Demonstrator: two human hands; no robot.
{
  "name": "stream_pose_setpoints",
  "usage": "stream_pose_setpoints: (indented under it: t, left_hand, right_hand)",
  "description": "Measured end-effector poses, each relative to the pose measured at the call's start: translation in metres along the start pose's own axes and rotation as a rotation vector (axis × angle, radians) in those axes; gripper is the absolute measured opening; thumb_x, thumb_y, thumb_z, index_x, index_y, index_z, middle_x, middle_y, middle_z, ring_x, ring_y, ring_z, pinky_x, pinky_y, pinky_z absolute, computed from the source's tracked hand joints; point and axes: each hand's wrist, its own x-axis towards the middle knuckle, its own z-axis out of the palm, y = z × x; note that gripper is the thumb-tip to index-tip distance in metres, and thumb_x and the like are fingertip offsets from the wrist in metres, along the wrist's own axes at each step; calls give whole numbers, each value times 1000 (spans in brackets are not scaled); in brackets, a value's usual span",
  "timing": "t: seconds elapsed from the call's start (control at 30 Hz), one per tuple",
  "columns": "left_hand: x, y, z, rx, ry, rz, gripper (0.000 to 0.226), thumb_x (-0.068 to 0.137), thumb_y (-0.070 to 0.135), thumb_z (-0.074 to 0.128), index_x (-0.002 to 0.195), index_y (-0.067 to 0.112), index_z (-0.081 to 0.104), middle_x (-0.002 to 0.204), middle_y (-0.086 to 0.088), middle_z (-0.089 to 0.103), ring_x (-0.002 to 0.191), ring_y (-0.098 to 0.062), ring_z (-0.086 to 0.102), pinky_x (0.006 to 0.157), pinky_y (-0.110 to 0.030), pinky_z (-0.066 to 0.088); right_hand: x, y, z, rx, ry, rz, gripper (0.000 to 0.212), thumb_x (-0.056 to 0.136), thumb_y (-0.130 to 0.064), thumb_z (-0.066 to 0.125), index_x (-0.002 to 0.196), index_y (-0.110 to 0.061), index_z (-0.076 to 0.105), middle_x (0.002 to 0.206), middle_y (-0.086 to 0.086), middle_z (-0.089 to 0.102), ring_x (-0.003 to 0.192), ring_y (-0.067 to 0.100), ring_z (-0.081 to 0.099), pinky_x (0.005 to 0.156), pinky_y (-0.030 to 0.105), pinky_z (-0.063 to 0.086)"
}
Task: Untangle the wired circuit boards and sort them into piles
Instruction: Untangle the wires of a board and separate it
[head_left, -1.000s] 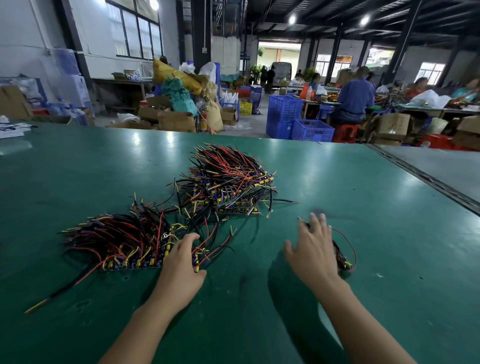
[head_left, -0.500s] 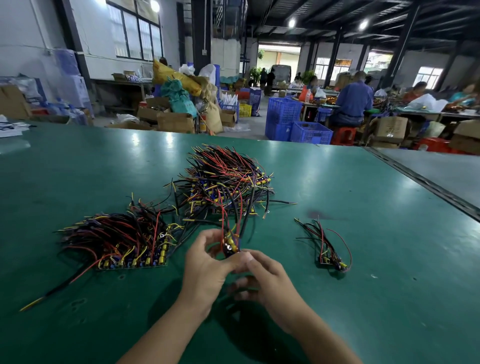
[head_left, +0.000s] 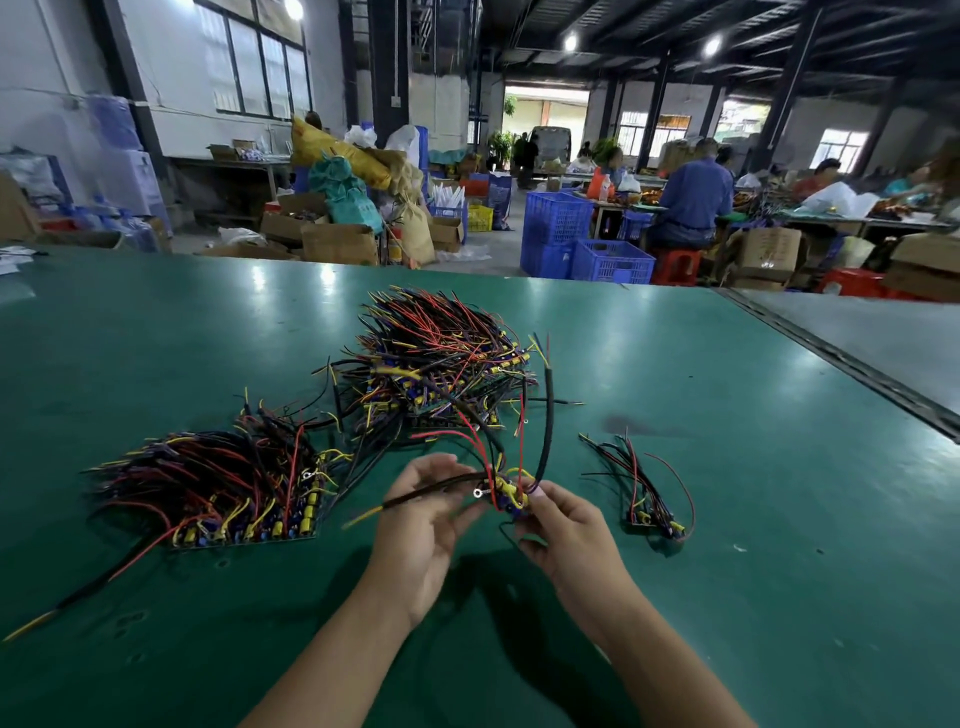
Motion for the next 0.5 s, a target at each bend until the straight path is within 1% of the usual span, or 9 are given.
stream_pose_setpoints:
  t: [0.07, 0.13, 0.23, 0.3, 0.37, 0.43, 0.47, 0.5]
  left_hand:
    - [1, -4, -1, 7, 21, -33, 27, 84, -19, 44, 92, 3, 56, 80, -8, 64, 75, -18, 66, 69, -30, 61]
    - [1, -9, -2, 17, 9, -85, 21, 83, -15, 51, 92, 4, 58, 84, -11, 65, 75, -17, 67, 66, -26, 59]
    - [1, -13, -5, 51, -34, -135, 17, 80, -9, 57, 91, 4, 60, 85, -12, 70, 77, -19, 69, 70, -29, 60]
    - [1, -14, -8, 91, -48, -140, 20, 72, -3, 65, 90, 2, 63, 84, -12, 71, 78, -19, 69, 70, -29, 59]
    - [1, -15, -10, 131, -59, -154, 26, 67, 2, 67, 93, -2, 65, 89, -16, 71, 84, -24, 67, 74, -33, 58]
    - [1, -15, -10, 147, -103, -166, 31, 70, 3, 66, 99, -9, 65, 101, -22, 71, 92, -33, 68, 87, -41, 56]
    - [0, -15, -10, 147, -131, -164, 32, 72, 2, 65, 101, -10, 66, 105, -23, 70, 95, -35, 68, 90, -42, 56]
    - [-1, -15, -9, 149, -152, -150, 30, 72, 2, 65, 100, -8, 69, 104, -22, 71, 94, -33, 69, 87, -40, 57]
  right_hand:
    - [3, 2, 0, -12, 14, 7, 26, 101, -14, 49, 86, -15, 71, 73, 0, 65, 57, 5, 56, 59, 21, 49]
    - [4, 3, -1, -24, 34, 19, 29, 101, -15, 49, 83, -15, 72, 72, 0, 67, 56, 6, 57, 57, 20, 51]
    - [4, 3, -3, -41, 32, 40, 31, 102, -19, 48, 84, -17, 73, 73, -2, 70, 58, 5, 60, 55, 19, 50]
    - [5, 2, -4, -18, 26, 42, 27, 102, -19, 47, 89, -14, 70, 74, -1, 70, 58, 6, 61, 52, 19, 48]
    - [6, 0, -4, 39, 30, 53, 25, 101, -19, 48, 87, -13, 68, 74, 1, 69, 56, 9, 59, 51, 20, 46]
    - [6, -2, -4, 116, 8, 77, 26, 99, -20, 51, 84, -12, 71, 76, 4, 68, 57, 11, 56, 51, 22, 46]
    - [5, -3, -5, 140, -21, 85, 25, 98, -18, 53, 85, -12, 72, 79, 5, 68, 58, 12, 57, 52, 22, 48]
    - [5, -3, -6, 141, -54, 87, 21, 97, -14, 54, 88, -11, 72, 81, 6, 68, 60, 13, 59, 54, 23, 49]
